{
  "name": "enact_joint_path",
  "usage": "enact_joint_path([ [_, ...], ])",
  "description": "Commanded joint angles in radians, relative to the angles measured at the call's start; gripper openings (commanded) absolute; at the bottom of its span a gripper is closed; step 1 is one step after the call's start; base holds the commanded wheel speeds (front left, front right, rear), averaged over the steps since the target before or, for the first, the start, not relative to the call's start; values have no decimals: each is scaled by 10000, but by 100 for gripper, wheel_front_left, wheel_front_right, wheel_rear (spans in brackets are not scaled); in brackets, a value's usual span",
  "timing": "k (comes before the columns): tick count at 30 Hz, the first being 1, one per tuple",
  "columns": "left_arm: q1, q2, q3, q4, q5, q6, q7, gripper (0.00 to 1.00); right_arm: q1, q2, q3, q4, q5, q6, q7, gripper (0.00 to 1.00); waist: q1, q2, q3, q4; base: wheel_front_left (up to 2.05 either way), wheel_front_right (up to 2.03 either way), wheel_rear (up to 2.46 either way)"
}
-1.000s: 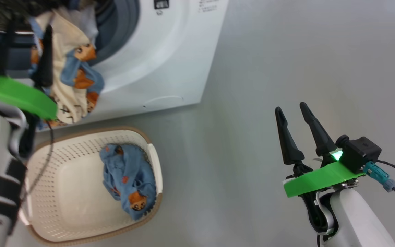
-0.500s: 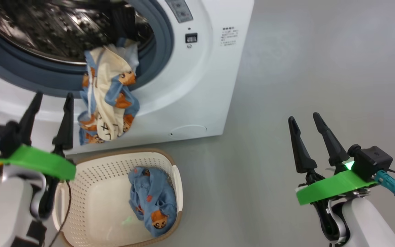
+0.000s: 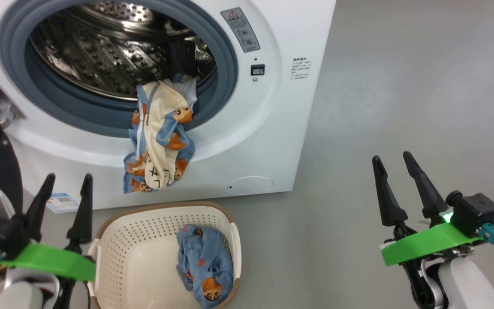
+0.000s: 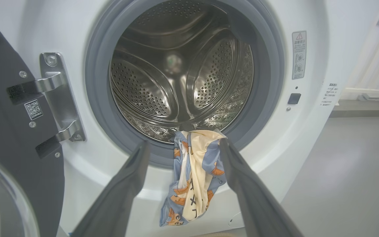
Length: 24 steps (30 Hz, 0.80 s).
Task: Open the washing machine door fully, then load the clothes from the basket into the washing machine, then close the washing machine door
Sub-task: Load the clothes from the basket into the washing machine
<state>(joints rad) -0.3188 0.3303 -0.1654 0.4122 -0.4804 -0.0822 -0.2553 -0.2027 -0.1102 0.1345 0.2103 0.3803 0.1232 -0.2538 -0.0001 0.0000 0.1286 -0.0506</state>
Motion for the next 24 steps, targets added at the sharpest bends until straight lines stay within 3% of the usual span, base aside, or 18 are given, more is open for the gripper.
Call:
enact_joint_path([
  [1,31,294,539,-369,101,59,-64,100,83,-80,162,-245,122,75,-80,100,1,0,-164,51,0,0,0],
  [24,1572,-552,1559,-1306,569,104,-64,100,415,-397,165,-111,377,75,-80,100,1,0,-740,96,0,0,0],
])
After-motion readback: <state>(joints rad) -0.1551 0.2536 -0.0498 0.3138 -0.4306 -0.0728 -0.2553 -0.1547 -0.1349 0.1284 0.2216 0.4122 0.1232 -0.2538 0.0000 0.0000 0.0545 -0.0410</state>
